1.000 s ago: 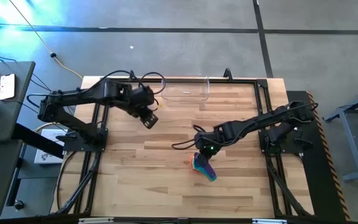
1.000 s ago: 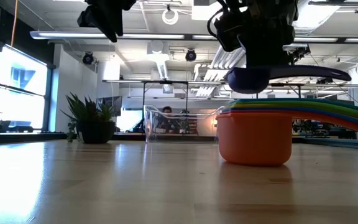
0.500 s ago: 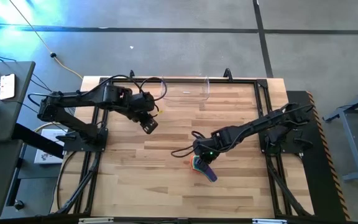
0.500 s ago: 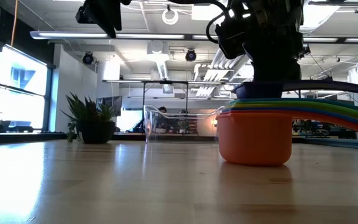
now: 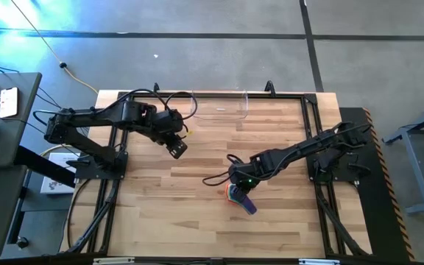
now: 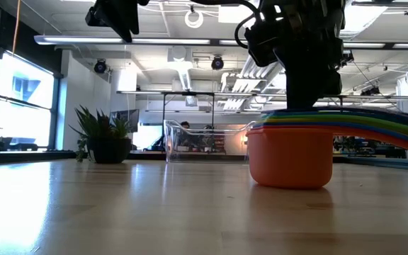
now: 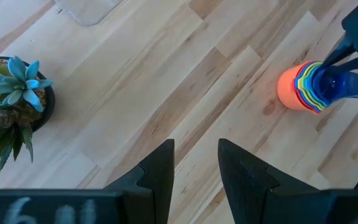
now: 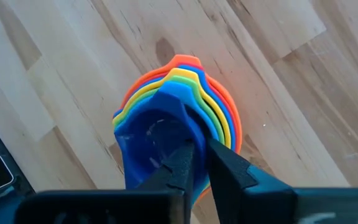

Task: Nest measuring cups in basket
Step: Stack the violet measuring cup on top of the light blue measuring cup, then put the nested measuring cups into the transparent bin

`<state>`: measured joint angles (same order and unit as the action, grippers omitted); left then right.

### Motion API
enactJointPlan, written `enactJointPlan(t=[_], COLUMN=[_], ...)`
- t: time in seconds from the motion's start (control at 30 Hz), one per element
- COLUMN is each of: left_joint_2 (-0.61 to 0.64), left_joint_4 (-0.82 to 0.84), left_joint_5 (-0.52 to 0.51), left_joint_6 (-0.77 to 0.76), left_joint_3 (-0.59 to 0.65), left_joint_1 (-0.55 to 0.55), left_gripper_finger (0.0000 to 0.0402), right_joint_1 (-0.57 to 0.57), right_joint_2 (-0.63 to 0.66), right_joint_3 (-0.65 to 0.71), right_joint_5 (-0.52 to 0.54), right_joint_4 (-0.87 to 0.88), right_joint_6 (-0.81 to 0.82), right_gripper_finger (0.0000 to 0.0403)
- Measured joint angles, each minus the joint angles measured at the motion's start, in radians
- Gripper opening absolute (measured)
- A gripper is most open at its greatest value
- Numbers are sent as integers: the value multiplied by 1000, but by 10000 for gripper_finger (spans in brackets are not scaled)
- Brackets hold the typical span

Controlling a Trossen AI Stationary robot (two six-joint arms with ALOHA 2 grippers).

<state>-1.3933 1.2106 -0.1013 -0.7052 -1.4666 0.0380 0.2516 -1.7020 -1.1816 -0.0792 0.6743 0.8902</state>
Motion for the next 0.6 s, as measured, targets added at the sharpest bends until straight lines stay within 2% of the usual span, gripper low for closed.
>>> enactJointPlan(t=[0.23,0.6], left_joint_2=[0,0], left_joint_4=[0,-1], left_joint_5=[0,0], left_joint_6=[0,0], left_joint_3=[0,0], left_joint_1=[0,0], left_gripper_finger=[113,113], right_joint_1=[0,-36], right_joint_2=[0,77], right_joint_3=[0,-2], right_joint_5=[4,0], right_joint_4=[-1,22], right_joint_6=[-8,-8], right_gripper_finger=[65,69])
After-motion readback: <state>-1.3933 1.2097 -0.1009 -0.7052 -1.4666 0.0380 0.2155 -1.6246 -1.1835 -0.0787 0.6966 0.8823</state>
